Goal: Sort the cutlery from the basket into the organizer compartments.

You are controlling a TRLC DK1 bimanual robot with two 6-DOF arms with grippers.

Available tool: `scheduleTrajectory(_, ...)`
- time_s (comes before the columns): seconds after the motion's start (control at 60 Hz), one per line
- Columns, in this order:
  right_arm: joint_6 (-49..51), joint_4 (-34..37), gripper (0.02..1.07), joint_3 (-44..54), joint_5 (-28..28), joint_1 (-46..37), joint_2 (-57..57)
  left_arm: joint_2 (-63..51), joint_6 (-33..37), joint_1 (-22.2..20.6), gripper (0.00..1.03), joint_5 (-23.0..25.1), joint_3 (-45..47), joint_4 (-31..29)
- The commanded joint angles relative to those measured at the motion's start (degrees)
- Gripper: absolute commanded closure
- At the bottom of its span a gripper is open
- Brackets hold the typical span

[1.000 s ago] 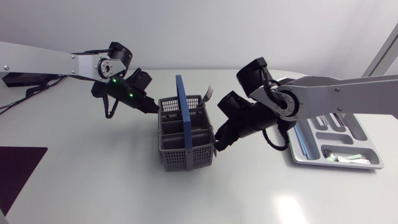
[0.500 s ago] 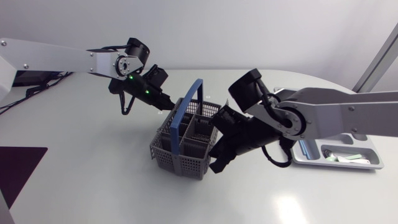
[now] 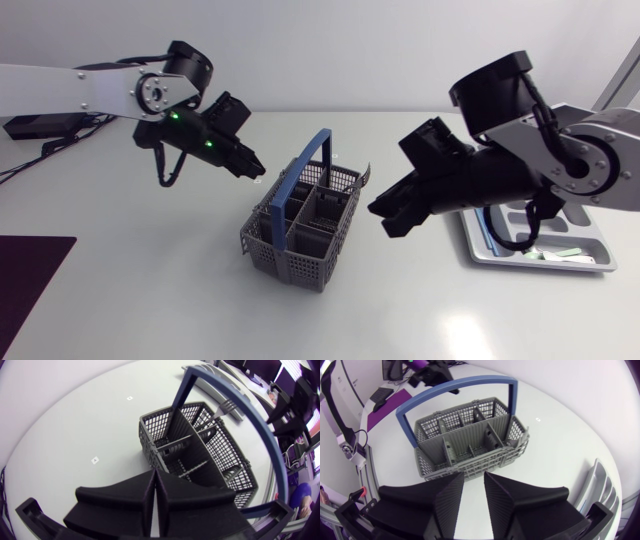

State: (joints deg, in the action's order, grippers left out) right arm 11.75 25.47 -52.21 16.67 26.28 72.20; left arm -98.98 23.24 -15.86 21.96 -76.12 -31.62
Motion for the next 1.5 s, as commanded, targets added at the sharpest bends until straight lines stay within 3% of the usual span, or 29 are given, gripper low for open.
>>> scheduleTrajectory(0.0, -1.1, -0.1, 0.67, 1.8, -0.1, -2.6, -0.2, 5.9, 2.7, 0.2, 1.0, -0.8, 4.4, -0.5)
scheduleTrajectory(0.183, -3.7, -3.8, 0.6, 1.4, -0.1, -5.8, 1.7, 15.8, 6.1, -1.5, 1.0, -2.0, 13.5, -0.4)
scheduleTrajectory(0.367, -6.7, -6.3, 0.6, -1.1, -1.5, -4.9, 6.8, 22.3, 8.0, -5.2, 1.0, -4.6, 19.7, 0.2)
scheduleTrajectory(0.483, -7.4, -8.3, 0.6, -2.9, -5.2, -2.4, 9.7, 25.6, 8.1, -7.8, 1.0, -4.6, 22.9, 0.3)
scheduleTrajectory(0.783, -7.7, -14.2, 0.6, -4.6, -18.2, 4.7, 13.6, 30.3, 7.3, -8.8, 0.97, -4.6, 28.3, 3.2)
scheduleTrajectory(0.967, -8.6, -15.2, 0.6, -7.2, -22.2, 5.4, 17.1, 33.1, 6.5, -8.8, 0.79, -4.6, 29.9, 4.3)
scheduleTrajectory(1.017, -8.9, -15.5, 0.61, -7.7, -22.9, 5.3, 17.9, 33.8, 6.2, -8.8, 0.78, -4.6, 30.3, 4.6)
scheduleTrajectory(1.333, -10.3, -16.5, 0.66, -8.9, -24.0, 4.7, 21.0, 38.1, 4.6, -7.5, 0.41, -6.3, 31.1, 5.5)
scheduleTrajectory(1.483, -10.5, -16.8, 0.7, -7.9, -24.7, 4.4, 21.0, 39.4, 3.9, -7.3, 0.37, -7.1, 31.4, 6.0)
